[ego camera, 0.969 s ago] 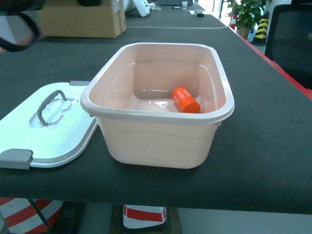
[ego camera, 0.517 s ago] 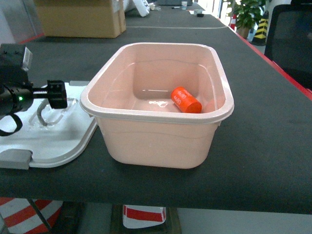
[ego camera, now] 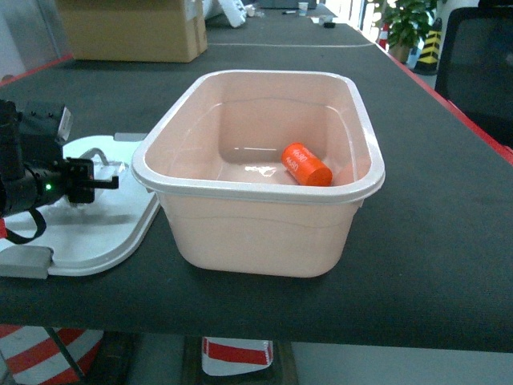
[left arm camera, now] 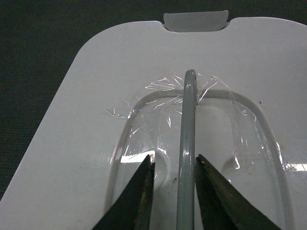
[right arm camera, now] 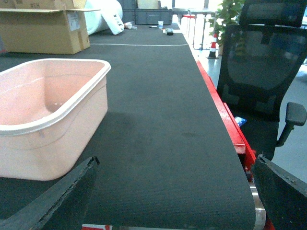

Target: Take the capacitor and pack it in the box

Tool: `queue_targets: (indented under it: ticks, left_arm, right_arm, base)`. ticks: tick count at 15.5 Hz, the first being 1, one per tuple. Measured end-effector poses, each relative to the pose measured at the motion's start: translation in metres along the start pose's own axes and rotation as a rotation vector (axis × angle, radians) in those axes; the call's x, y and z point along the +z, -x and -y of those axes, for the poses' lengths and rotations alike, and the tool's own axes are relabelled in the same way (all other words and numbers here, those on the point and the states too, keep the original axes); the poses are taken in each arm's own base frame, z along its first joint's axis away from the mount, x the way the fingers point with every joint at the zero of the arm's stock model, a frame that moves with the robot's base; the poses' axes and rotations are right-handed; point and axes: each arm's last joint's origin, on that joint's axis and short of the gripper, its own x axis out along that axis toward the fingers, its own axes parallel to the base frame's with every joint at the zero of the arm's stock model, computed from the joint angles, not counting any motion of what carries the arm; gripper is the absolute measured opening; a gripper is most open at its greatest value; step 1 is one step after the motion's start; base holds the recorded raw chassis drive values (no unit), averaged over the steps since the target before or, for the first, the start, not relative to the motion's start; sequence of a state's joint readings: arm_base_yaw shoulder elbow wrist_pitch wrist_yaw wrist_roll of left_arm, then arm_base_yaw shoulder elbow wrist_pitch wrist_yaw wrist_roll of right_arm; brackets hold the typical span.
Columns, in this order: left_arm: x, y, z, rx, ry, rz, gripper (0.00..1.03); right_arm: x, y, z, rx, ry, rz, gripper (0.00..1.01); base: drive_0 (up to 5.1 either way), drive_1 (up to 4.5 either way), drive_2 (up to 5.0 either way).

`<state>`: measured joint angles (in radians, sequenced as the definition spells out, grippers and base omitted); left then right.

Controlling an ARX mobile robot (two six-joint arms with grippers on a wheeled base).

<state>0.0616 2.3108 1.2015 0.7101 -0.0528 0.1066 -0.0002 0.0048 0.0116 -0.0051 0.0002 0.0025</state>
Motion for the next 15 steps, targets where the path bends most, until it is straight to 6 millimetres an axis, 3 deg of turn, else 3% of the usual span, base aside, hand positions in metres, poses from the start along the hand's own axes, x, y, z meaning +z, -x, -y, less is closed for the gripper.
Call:
queue_targets:
  ticks: [2,3,7,15]
  left_arm:
    - [-0.001,0.000,0.000,-0.004,0.000,-0.005,0.06]
    - [-0.001,0.000,0.000,0.000,0.001,-0.007,0.02]
    - [0.000,0.000,-0.006,0.013,0.010,-0.007,0.02]
    - [0.031,0.015,-0.025,0.049,0.039,0.026,0.02]
  right_arm:
    - [0.000,0.000,0.000,0.000,0.000,0.000,0.98]
    - [0.000,0.000,0.000,0.000,0.000,0.000,0.98]
    - [0.000,0.000,0.000,0.000,0.000,0.000,0.98]
    - [0.000,0.000,0.000,0.000,0.000,0.000,0.98]
  base:
    - [0.0,0.00,0.0]
    - [0.0,0.00,0.0]
    - [0.0,0.00,0.0]
    - [0.0,0.00,0.0]
